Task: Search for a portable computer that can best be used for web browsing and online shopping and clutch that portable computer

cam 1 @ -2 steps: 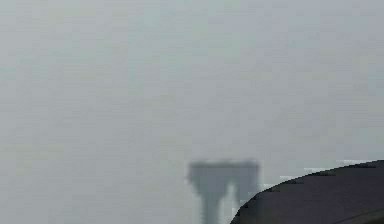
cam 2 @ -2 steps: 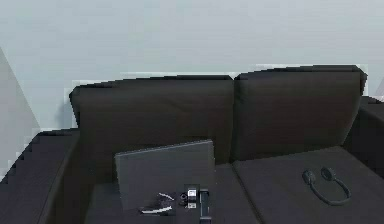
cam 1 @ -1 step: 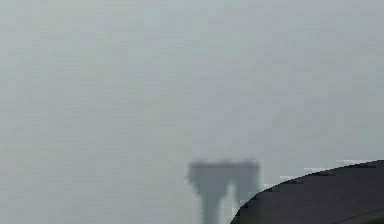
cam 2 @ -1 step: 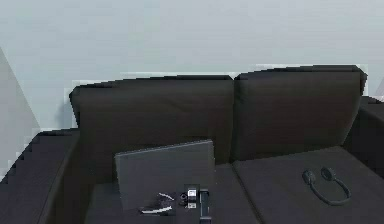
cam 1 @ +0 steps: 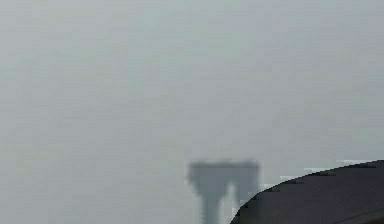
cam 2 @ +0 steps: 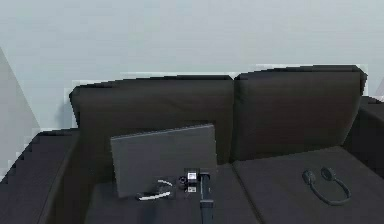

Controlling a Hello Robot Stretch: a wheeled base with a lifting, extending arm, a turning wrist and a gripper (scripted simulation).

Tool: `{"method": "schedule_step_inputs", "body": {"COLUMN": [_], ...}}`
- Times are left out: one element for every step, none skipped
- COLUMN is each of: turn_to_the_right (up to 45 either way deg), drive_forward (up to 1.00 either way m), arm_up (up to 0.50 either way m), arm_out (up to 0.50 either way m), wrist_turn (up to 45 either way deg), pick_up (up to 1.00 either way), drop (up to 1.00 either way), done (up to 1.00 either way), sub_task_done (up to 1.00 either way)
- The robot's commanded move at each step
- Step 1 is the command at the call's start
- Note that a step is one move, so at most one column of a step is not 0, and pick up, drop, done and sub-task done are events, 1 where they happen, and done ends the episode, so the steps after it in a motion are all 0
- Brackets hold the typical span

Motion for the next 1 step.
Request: {"method": "schedule_step_inputs", "body": {"turn_to_the_right": [0.0], "drive_forward": [0.0], "arm_up": [0.0], "arm_out": [0.0], "wrist_turn": [0.0], "pick_up": [0.0], "drop": [0.0], "done": [1.0], "sub_task_done": [0.0]}}
